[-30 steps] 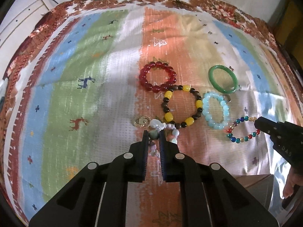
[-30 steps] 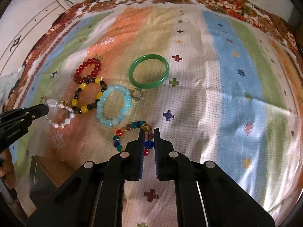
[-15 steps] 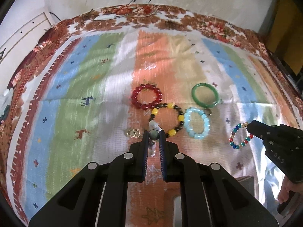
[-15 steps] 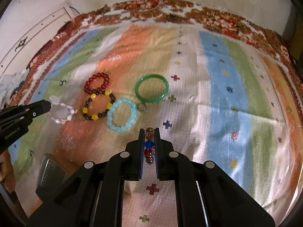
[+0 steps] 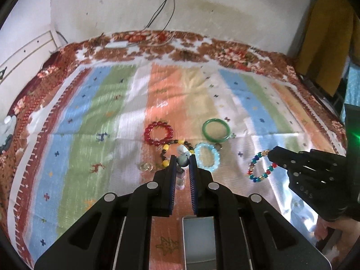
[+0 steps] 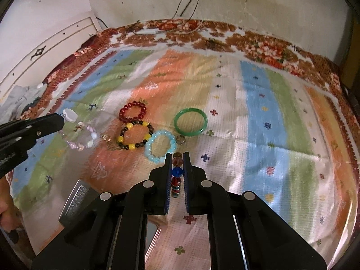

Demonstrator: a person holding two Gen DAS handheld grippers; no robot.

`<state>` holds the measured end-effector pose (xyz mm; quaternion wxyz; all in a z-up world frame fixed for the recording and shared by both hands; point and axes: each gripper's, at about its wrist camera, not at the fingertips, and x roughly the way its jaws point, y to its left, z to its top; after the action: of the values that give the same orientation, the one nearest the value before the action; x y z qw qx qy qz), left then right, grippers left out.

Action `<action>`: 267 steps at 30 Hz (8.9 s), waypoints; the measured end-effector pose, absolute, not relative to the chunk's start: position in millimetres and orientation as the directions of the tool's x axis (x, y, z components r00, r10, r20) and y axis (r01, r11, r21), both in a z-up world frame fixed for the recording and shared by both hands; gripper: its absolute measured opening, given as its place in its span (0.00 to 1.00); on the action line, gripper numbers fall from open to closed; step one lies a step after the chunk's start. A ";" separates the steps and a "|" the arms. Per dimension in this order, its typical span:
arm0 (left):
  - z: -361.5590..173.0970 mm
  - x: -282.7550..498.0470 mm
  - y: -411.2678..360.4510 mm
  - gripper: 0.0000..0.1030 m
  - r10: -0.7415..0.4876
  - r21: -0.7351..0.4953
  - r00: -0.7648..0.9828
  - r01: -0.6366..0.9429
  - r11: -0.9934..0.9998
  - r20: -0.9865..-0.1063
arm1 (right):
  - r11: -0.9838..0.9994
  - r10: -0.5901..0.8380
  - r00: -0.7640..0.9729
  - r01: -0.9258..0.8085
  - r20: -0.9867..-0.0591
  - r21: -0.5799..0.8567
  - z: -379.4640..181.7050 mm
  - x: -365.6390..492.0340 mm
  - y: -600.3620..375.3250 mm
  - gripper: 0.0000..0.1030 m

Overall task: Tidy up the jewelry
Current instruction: 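Lift both held bracelets and carry them over the silver tin, then open both tools to drop the bracelets into the tin, then move left tool to yellow-black bracelet while right tool approaches light blue bracelet, then close left tool on yellow-black bracelet while right tool grips light blue bracelet, then lift both held bracelets and carry them over the silver tin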

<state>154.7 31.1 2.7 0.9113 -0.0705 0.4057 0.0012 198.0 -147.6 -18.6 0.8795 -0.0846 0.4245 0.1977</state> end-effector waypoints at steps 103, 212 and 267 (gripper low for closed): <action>-48.5 192.2 67.8 0.66 -0.041 -0.149 0.533 -0.161 0.976 -0.845 | 0.931 0.273 0.480 -0.348 -0.834 0.104 -51.7 228.5 -151.2 0.61; -53.1 229.7 62.5 0.09 -0.082 -0.143 0.508 -0.082 0.986 -0.857 | 0.906 0.259 0.414 -0.418 -0.873 0.070 -58.8 250.4 -131.3 0.12; 12.9 104.8 13.3 0.09 -0.141 -0.171 0.661 0.021 0.985 -0.737 | 0.859 0.404 0.490 -0.493 -0.772 0.137 6.0 142.8 -151.8 0.12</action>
<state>104.8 13.3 12.9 0.9083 -0.0738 0.4093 -0.0446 142.8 -151.8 6.0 0.8615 -0.0514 0.4327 0.2604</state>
